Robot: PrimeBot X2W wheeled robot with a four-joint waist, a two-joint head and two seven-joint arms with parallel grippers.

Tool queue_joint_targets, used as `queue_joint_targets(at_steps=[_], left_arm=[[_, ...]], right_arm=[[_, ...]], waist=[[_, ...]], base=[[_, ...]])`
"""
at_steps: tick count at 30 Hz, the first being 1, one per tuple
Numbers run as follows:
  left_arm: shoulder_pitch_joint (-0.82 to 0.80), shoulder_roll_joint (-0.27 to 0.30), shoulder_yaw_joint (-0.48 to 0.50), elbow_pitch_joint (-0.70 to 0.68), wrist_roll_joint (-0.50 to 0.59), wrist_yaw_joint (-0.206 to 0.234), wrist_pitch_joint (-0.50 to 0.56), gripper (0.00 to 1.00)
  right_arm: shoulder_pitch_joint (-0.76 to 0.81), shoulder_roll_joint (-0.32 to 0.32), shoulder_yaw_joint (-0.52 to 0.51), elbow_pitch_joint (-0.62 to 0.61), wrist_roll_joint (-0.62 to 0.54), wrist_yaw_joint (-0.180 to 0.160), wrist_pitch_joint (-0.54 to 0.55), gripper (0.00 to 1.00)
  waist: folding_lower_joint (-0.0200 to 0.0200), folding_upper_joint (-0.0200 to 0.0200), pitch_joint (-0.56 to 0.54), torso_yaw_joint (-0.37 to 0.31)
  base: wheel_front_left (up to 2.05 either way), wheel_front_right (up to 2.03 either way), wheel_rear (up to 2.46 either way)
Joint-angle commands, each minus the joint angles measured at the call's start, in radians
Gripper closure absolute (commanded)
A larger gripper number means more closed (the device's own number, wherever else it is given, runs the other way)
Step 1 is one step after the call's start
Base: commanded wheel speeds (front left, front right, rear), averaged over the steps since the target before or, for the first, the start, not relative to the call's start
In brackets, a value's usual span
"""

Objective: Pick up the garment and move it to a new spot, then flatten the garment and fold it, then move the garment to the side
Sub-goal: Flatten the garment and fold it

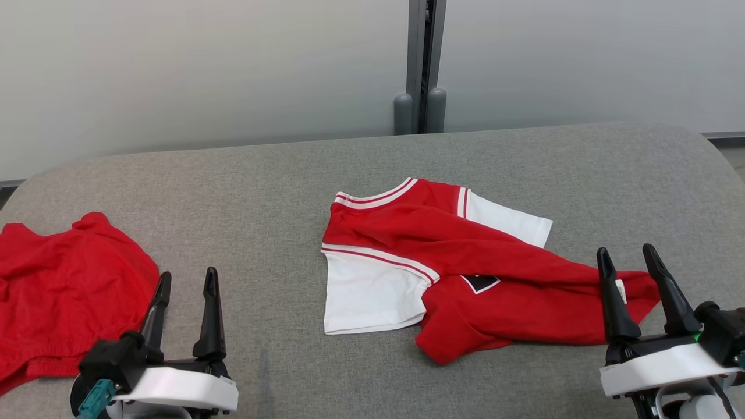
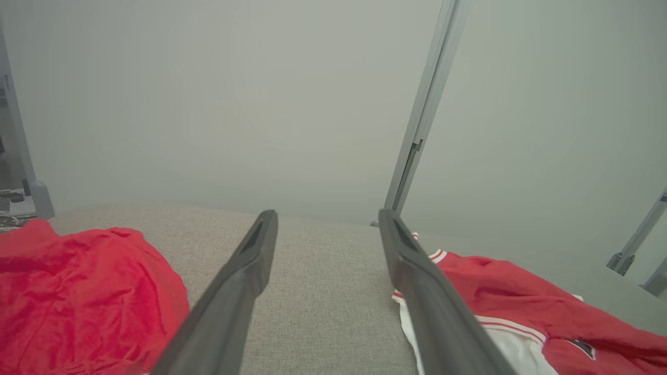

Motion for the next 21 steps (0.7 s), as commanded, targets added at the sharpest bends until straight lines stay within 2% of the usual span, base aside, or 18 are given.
queue_joint_targets(at_steps=[1, 21], left_arm=[[0.005, 0.003, -0.002, 0.004, 0.007, 0.007, -0.003, 0.0], [0.001, 0.002, -0.015, 0.031, 0.0, 0.013, -0.003, 0.0]], right_arm=[[0.009, 0.001, -0.002, -0.001, -0.001, 0.0, -0.007, 0.0], [0.006, 0.001, -0.001, 0.002, -0.008, 0.0, -0.007, 0.0]], waist=[[0.0, 0.0, -0.001, 0.003], [0.0, 0.0, -0.003, 0.009]], base=[[0.0, 0.0, 0.0], [0.0, 0.0, 0.0]])
